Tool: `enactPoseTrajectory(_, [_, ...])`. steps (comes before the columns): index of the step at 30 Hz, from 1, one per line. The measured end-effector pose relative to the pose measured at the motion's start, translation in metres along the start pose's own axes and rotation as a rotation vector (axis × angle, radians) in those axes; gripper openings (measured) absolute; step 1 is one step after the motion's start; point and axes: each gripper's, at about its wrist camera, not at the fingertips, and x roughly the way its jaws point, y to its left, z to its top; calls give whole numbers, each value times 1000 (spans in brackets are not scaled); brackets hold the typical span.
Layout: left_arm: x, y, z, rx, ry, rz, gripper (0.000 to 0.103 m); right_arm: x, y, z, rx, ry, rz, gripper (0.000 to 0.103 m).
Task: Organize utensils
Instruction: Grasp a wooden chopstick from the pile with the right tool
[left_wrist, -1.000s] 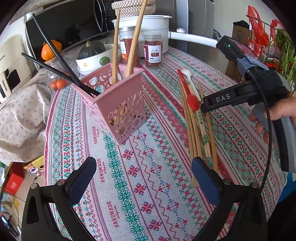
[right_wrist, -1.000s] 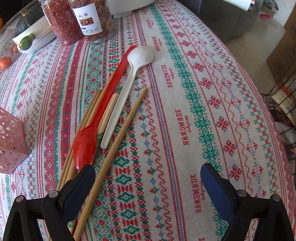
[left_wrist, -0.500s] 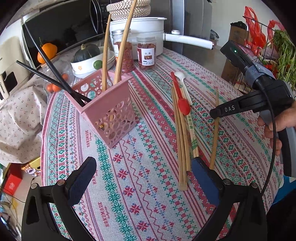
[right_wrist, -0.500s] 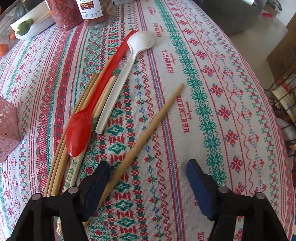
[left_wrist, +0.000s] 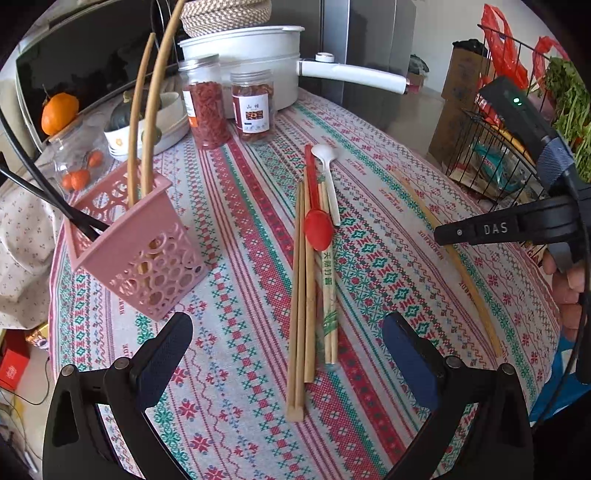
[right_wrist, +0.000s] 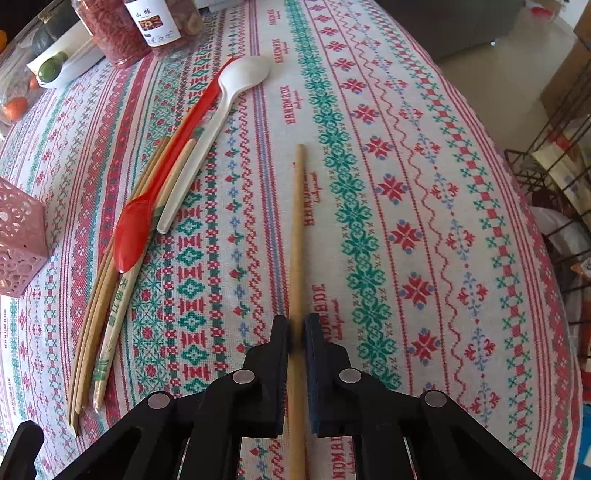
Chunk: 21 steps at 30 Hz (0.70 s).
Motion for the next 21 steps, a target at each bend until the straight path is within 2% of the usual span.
enactPoseTrajectory(5, [15,-21,24,27,57,44,103,-20,-24,1,6,-37,32,7])
enactPoseTrajectory(9, [29,-35,50,5,117,49,103,-33,-36,-2,21,-58,52,7])
enactPoseTrajectory(13, [44,-52,76,36,124,93,102,-35,-42,0,48,-61,66,7])
enactPoseTrajectory(16, [59,-61,95,47,132,106,88,-33,-49,3,79,-59,79,7])
enactPoseTrajectory(18, [71,-62,109,36,148,78,74,-34,-55,2,100,-58,94,7])
enactPoseTrajectory(19, [77,-63,115,31,156,63,70,-32,-55,4,105,-58,99,7])
enactPoseTrajectory(21, [91,-63,129,29,168,46,53,-34,-57,5,108,-59,108,7])
